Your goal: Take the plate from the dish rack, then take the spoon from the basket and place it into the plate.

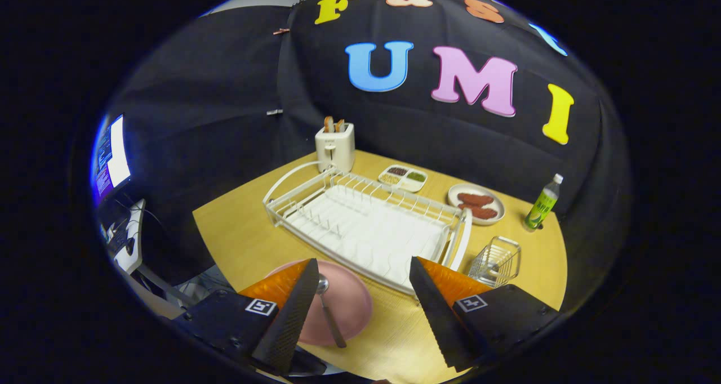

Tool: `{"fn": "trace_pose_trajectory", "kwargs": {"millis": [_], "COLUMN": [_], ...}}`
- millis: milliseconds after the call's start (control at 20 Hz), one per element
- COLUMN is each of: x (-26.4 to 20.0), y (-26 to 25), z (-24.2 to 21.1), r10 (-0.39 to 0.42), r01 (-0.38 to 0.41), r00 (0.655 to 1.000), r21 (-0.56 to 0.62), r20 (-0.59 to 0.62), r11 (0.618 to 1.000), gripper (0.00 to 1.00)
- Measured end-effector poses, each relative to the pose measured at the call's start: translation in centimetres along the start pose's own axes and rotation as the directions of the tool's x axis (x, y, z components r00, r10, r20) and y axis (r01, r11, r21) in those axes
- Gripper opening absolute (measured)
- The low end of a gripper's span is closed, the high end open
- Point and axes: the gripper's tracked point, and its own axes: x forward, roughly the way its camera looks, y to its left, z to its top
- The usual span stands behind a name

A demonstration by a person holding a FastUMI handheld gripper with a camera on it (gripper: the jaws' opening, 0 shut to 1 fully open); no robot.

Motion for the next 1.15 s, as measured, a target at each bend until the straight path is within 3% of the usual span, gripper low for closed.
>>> {"fn": "trace_pose_trajectory", "kwargs": {"millis": [300, 550, 750, 1150], "x": [-2.7, -6.3, -8.2, -7.9], "y": [-4.1, -7.2, -9.4, -11.7], "z": [9.7, 15.1, 15.7, 14.4], "r10": [-0.112, -0.211, -0.277, -0.295], "r01": [0.116, 0.215, 0.27, 0.279], "r00": [0.975, 0.924, 0.887, 0.898], "r21": [-0.008, 0.024, 0.07, 0.095], "r20": [0.192, 0.32, 0.371, 0.326], "r11": [0.993, 0.976, 0.96, 0.955], "gripper": [0.98, 0.98, 0.98, 0.98]}}
